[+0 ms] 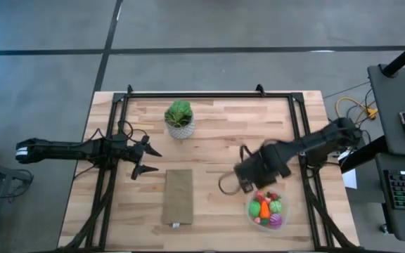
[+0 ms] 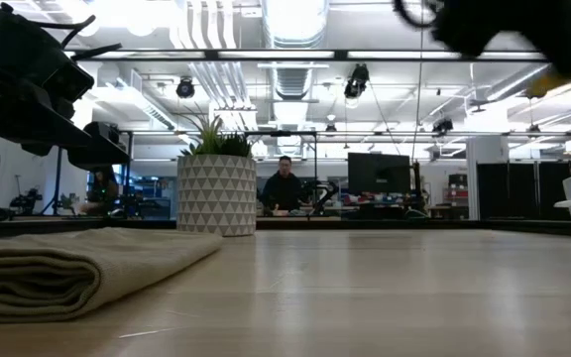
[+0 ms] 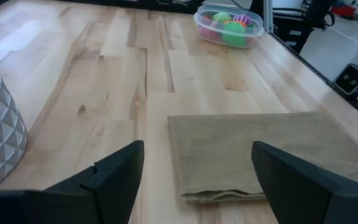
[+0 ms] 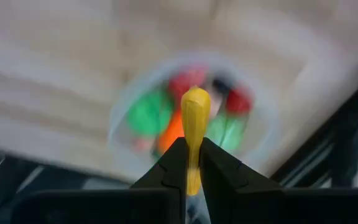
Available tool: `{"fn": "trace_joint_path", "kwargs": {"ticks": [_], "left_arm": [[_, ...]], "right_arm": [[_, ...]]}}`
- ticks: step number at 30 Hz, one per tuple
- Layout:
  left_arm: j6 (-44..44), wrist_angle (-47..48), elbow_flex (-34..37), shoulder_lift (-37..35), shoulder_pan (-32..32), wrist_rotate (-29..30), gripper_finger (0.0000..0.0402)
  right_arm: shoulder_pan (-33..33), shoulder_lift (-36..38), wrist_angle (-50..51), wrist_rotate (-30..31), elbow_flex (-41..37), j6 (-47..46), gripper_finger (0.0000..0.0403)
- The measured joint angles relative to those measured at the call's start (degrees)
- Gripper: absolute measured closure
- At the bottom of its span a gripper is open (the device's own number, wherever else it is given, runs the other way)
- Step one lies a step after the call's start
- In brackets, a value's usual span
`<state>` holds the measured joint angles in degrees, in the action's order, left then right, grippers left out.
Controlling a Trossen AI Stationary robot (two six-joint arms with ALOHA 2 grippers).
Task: Pick and placing Produce into tupperware
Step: Put the baby corn into the transparent container, then return to Home Position
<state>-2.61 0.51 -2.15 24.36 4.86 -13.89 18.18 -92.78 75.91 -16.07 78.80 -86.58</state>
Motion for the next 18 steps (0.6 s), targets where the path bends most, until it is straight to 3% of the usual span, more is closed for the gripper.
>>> {"fn": "trace_joint_path", "kwargs": {"ticks": [5, 8, 12, 18], "left_arm": [[0.0, -0.01, 0.0, -0.01, 0.0, 0.01, 0.0118], [0.0, 0.0, 0.0, 0.0, -0.02, 0.0, 0.0118], [0.0, -0.01, 0.0, 0.0, 0.0, 0.02, 0.0118], [0.0, -0.02, 0.0, -0.02, 0.0, 0.01, 0.0118]], "right_arm": [[9.7, -0.63, -2.15, -1.74, -0.91, -19.12, 0.0374], [12.84, -1.29, -6.51, -1.96, -4.08, -25.51, 0.0374], [13.5, -1.45, -15.38, 1.17, -8.8, -27.35, 0.0365], [13.52, -1.37, -12.67, 2.8, -11.47, -28.39, 0.0295]]}}
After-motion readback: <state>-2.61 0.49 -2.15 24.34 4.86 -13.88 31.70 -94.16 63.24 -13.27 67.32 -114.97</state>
